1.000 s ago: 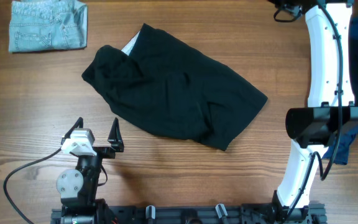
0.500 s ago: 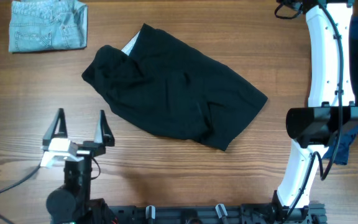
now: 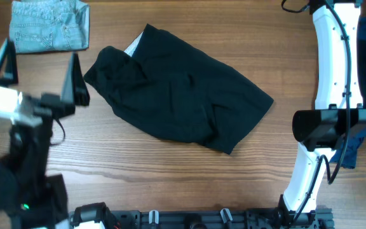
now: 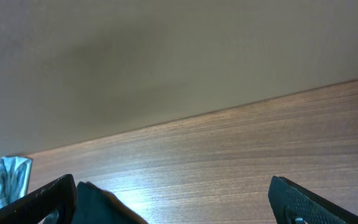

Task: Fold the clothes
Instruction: 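Raise the left gripper and reach toward the trousers' left corner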

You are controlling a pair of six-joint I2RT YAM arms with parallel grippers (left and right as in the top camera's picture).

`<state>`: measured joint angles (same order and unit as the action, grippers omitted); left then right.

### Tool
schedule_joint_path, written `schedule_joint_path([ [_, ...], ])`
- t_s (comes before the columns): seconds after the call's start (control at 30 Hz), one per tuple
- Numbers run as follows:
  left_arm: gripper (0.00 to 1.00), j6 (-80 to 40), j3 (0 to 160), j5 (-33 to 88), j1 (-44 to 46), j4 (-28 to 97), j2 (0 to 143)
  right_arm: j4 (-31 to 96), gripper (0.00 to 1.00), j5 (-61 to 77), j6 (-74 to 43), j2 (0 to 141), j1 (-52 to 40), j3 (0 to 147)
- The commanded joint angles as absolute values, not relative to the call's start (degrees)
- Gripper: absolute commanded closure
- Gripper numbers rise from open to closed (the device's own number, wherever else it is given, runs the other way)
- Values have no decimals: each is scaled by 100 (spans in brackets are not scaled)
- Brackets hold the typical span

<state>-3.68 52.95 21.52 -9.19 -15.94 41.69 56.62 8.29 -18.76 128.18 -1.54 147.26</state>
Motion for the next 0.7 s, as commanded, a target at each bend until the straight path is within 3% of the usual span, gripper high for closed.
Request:
schedule_joint_path([
  [0.0, 0, -189, 7004, 2762, -937, 156, 5564, 5653, 0, 762, -1597, 12816, -108, 14772],
  [0.23, 0, -248, 10503, 2792, -937, 4401, 8392, 5883, 0, 749, -1535, 12816, -108, 14772],
  [0.67, 0, -1592, 10534, 2814, -644, 5498, 10726, 6294, 0, 794, -1514, 12816, -108, 14772],
])
